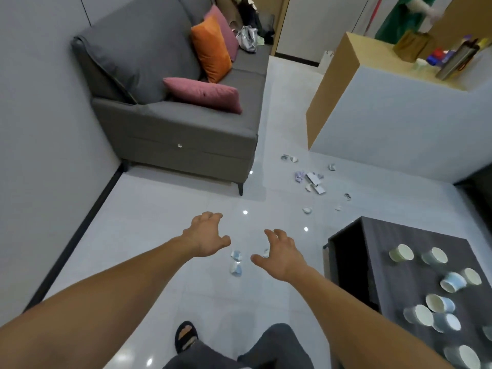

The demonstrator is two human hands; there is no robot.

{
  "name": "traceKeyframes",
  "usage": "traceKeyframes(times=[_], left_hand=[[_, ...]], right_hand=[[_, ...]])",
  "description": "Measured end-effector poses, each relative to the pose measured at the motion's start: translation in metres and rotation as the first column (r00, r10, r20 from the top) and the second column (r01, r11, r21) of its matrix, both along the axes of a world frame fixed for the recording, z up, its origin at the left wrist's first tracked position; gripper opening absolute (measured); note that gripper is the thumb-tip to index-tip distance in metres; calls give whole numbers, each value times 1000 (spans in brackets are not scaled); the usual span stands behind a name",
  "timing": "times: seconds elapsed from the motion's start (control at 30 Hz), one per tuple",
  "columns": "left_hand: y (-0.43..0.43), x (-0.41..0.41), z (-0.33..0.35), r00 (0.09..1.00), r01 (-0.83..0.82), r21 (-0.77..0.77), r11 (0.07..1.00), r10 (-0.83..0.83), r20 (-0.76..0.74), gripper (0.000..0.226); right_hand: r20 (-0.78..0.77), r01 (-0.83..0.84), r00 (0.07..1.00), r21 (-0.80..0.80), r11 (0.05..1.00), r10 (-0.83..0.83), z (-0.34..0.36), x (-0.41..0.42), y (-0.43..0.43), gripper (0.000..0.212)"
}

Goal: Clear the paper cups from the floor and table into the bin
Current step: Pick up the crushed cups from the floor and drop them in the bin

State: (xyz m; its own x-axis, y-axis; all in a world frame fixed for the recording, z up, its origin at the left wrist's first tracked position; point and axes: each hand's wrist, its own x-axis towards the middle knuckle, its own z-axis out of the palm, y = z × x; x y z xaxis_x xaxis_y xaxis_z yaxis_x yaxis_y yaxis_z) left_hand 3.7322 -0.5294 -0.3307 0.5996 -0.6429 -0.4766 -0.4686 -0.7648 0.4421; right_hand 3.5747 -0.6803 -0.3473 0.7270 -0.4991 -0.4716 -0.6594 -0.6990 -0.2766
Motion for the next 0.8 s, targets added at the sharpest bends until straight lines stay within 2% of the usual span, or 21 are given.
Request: traceKeyframes(times=[0.23, 0.4, 0.5, 0.6, 0.8], left_hand=[[-52, 47, -39, 980, -179, 84, 980, 185, -76, 77], [-79, 49, -94, 887, -395, 196, 898, 428, -173, 76], [-98, 46, -154, 824, -445, 283, 850, 512, -243, 75], [-114, 46, -229, 771, -468, 320, 824, 558, -306, 73], [-120, 60, -421, 763, -430, 385, 817, 556, -329, 74]], right_hand=[[-57, -188, 980, 81, 979, 193, -50, 82, -75, 85], [-155, -317, 925, 185, 930, 346, -120, 116, -130, 84], [-209, -357, 893, 212, 910, 399, -182, 131, -157, 81], [-268, -330, 878, 263, 907, 397, -260, 140, -171, 83], [-315, -384, 823, 304, 872, 473, -457, 140, -164, 80]])
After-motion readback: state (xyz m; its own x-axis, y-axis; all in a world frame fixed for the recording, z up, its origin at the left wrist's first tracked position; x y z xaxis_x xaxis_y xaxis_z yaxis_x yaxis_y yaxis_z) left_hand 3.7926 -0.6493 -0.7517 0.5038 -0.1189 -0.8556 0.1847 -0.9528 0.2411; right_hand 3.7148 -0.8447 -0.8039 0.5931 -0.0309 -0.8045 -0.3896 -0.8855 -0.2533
